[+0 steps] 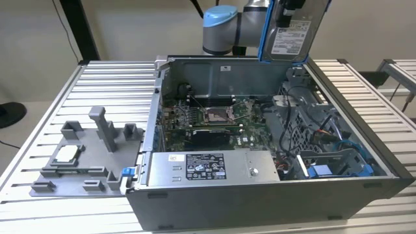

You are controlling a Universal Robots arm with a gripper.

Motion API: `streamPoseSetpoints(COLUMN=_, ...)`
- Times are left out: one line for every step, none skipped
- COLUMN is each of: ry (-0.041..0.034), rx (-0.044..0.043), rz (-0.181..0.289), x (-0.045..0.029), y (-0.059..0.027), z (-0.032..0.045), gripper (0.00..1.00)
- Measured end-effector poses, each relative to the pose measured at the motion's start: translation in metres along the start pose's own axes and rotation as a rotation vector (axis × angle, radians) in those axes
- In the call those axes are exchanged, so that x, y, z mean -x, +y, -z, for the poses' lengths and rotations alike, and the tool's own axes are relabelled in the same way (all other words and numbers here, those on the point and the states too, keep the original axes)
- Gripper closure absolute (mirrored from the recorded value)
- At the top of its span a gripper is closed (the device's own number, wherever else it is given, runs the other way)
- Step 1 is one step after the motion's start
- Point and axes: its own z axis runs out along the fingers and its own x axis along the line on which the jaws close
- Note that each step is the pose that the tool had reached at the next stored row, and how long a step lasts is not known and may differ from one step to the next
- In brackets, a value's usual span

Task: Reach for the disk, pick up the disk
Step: 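Pick up the disk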

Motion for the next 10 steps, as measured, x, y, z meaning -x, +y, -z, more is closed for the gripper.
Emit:
streamPoseSetpoints(ry=0.0000, rx=0.0000, rz=0.000, x=0.0003, y=-0.0033, z=0.0000, gripper=1.00)
streamPoseSetpoints(ry=-0.0001, rx=0.0000, rz=0.000, x=0.0007, y=-0.0069, z=0.0000, gripper=1.00)
streamPoseSetpoints(ry=0.0000, rx=0.0000, rz=0.000, x=0.0011, y=-0.0102, z=0.0000, gripper=1.00)
streamPoseSetpoints(ry=0.0000, rx=0.0000, rz=0.000, x=0.0015, y=-0.0137, z=0.0000, gripper=1.00)
streamPoseSetpoints(ry=-0.0001, rx=0.0000, rz=0.000, x=0.0018, y=-0.0168, z=-0.0001, gripper=1.00)
streamPoseSetpoints(ry=0.0000, rx=-0.0001, rz=0.000, x=0.0021, y=-0.0198, z=0.0000, gripper=1.00)
streamPoseSetpoints(ry=0.0000, rx=0.0000, rz=0.000, x=0.0024, y=-0.0231, z=0.0000, gripper=1.00)
streamPoseSetpoints(ry=0.0000, rx=0.0000, rz=0.000, x=0.0027, y=-0.0259, z=-0.0001, gripper=1.00)
streamPoseSetpoints(ry=0.0000, rx=0.0000, rz=0.000, x=0.0030, y=-0.0287, z=0.0000, gripper=1.00)
streamPoseSetpoints(ry=0.0000, rx=0.0000, rz=0.000, x=0.0034, y=-0.0317, z=0.0000, gripper=1.00)
